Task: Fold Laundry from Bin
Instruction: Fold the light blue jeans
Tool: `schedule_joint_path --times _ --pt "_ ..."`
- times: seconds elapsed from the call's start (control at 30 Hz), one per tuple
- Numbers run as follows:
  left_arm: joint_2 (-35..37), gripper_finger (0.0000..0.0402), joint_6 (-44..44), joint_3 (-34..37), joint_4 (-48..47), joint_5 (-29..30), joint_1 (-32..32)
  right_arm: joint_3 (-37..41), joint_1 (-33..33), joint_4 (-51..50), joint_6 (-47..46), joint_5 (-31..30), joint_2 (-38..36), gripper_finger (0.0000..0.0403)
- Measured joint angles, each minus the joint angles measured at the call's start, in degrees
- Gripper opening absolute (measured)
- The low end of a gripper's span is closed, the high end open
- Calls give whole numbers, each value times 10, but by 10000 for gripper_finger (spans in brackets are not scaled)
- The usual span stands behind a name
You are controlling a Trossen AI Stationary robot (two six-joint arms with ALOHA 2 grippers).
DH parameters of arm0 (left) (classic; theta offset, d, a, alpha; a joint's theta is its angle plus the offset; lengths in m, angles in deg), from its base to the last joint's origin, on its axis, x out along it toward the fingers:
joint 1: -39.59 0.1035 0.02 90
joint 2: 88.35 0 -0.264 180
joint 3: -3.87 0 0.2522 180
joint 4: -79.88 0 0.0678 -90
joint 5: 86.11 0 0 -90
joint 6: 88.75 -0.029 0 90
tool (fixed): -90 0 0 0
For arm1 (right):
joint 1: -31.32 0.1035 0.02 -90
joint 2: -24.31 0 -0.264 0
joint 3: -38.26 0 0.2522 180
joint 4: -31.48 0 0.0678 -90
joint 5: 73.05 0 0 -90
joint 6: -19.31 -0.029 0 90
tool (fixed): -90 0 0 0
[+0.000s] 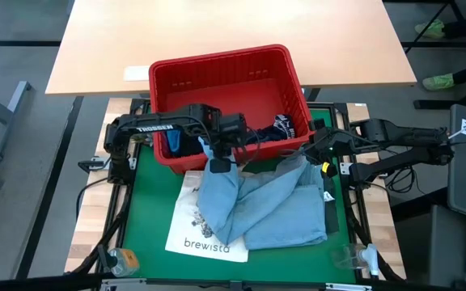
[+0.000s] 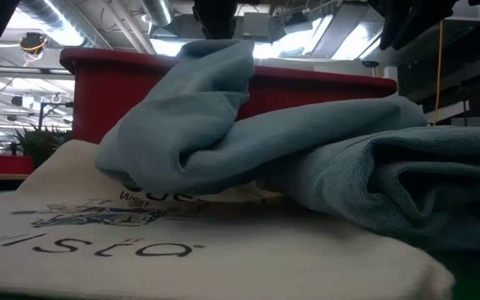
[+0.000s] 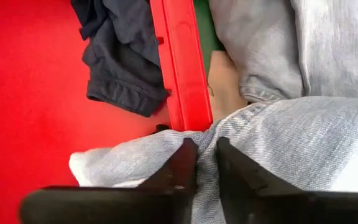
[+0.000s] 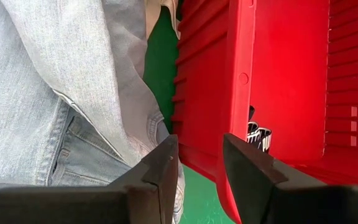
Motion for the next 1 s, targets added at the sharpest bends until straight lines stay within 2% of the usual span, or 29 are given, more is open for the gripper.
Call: schedule_joint_path --times 0.1,0.3,0.47,0.73,0.9,1.0 --pt "0 15 14 -23 -10 2 -8 0 0 0 0 0 0 127" --pt "-1 20 110 -34 -96 2 -39 0 0 1 0 0 0 127" --pt "0 20 151 -23 -140 7 -88 0 0 3 0 0 0 127" --pt "0 20 171 33 -139 104 -130 0 0 24 0 0 0 127" --pt "0 20 172 76 -135 185 -117 0 0 28 0 0 0 127" --pt "0 21 171 88 -135 201 -93 0 0 28 2 0 0 127"
